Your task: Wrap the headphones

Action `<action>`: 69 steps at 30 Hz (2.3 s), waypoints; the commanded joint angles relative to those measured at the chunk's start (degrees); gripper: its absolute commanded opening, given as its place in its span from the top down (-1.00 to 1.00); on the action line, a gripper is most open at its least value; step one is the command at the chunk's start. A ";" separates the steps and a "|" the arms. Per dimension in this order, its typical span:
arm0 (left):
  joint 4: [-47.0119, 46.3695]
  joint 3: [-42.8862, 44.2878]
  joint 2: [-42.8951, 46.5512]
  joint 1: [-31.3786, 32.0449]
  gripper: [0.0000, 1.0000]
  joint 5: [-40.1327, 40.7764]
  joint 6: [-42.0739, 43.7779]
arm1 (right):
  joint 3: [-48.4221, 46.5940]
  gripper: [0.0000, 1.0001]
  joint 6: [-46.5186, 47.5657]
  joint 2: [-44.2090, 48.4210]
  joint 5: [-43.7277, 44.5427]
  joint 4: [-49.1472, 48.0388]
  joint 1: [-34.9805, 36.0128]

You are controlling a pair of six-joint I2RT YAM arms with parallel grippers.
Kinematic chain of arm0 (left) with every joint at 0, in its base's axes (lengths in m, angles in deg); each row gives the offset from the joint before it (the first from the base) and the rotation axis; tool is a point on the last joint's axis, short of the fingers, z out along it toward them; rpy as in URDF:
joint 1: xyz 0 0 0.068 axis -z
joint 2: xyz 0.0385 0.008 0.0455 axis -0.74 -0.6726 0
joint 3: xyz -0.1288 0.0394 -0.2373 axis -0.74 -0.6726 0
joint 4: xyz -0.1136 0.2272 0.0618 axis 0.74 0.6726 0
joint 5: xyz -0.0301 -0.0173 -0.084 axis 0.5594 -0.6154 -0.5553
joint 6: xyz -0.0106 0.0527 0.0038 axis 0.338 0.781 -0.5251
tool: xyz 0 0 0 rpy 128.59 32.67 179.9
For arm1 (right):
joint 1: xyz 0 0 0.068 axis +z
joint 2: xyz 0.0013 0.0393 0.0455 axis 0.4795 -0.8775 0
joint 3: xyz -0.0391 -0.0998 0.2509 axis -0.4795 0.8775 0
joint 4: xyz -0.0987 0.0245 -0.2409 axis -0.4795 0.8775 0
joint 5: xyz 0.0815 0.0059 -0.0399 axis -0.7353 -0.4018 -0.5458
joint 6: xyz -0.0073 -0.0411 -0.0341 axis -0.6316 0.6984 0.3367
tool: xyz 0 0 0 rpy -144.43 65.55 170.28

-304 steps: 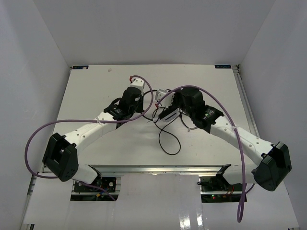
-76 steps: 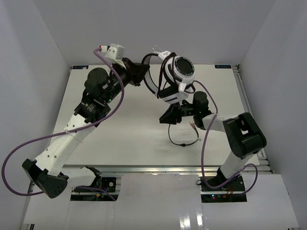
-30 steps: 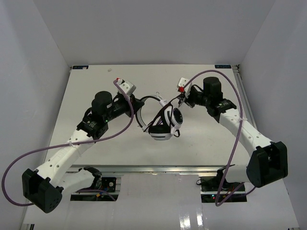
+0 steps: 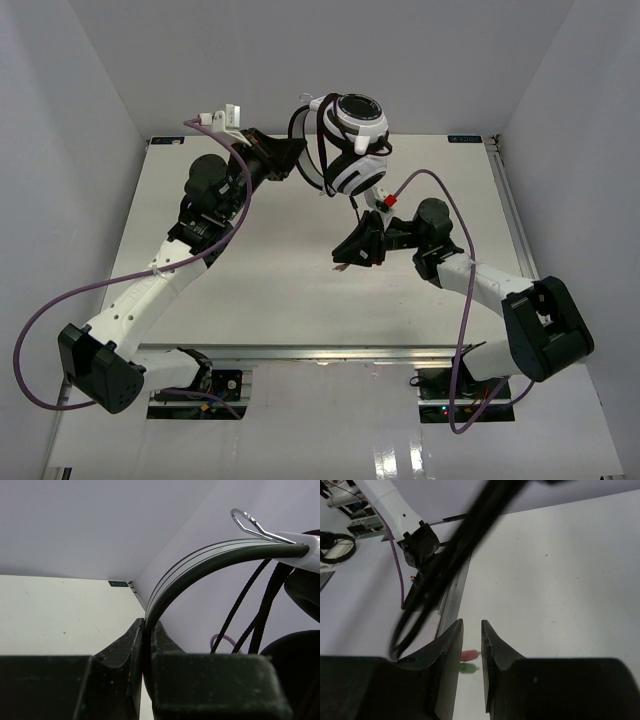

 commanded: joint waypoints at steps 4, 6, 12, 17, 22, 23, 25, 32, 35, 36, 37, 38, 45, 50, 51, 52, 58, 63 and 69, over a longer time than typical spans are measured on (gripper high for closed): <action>-5.81 1.51 1.12 0.11 1.00 0.50 0.07 | -6.38 0.28 17.89 4.54 16.24 24.14 0.42; -6.02 1.45 1.52 0.11 1.00 -0.69 0.48 | -7.37 0.13 18.98 4.63 24.20 27.04 0.29; -4.54 1.73 3.48 0.11 1.00 -2.31 4.66 | -11.39 -0.46 26.06 5.16 46.06 34.09 -0.04; -2.73 1.72 5.15 0.11 1.00 -1.26 7.72 | -13.11 -0.66 34.76 7.70 31.18 37.73 -5.67; -2.56 2.09 5.20 0.11 1.00 -1.76 7.74 | -12.10 -0.79 35.67 8.55 18.99 33.74 -6.58; -2.56 2.28 5.16 0.11 1.00 -1.88 7.62 | -11.84 -0.79 33.75 8.40 21.63 31.28 -6.58; -2.64 2.50 5.22 0.11 1.00 -2.20 7.38 | -11.98 -0.80 32.07 8.21 26.70 28.73 -6.67; -2.50 2.29 5.66 0.11 1.00 -2.52 6.44 | -16.43 -0.77 31.67 5.07 36.80 26.48 -6.49; -2.76 2.18 5.49 0.11 1.00 -2.95 5.67 | -18.17 -0.57 30.79 2.41 33.26 27.79 -5.71; -2.81 2.23 5.48 0.11 1.00 -3.00 5.47 | -18.53 -0.55 31.04 1.95 33.85 28.54 -5.11; -2.75 2.24 5.56 0.11 1.00 -3.01 5.36 | -18.44 -0.54 31.08 1.95 33.95 28.67 -4.64; -2.73 2.12 5.74 0.11 1.00 -3.01 5.29 | -17.90 -0.56 31.25 2.07 33.04 27.93 -4.51; -2.73 1.62 5.92 0.11 1.00 -3.54 4.73 | -14.92 -0.61 21.59 0.99 3.46 18.27 -2.79; -2.62 1.24 6.48 0.11 1.00 -3.28 4.85 | -14.83 -0.59 24.77 1.47 2.83 22.69 -1.45; -2.56 1.18 6.54 0.11 1.00 -3.27 4.90 | -14.54 -0.59 24.66 1.70 2.49 22.51 -1.40; -2.56 1.18 6.45 0.11 1.00 -3.27 4.91 | -14.11 -0.59 24.49 1.88 2.50 22.17 -1.48; -3.10 1.03 6.28 0.11 1.00 -3.39 4.43 | -15.03 0.28 24.10 2.08 10.76 24.06 -1.28; -3.32 0.95 6.24 0.11 1.00 -2.25 3.91 | -14.76 0.78 22.23 2.24 14.22 23.62 -1.31; 2.41 0.83 7.02 0.11 1.00 19.06 0.59 | -11.87 0.85 28.13 7.10 19.65 31.10 0.64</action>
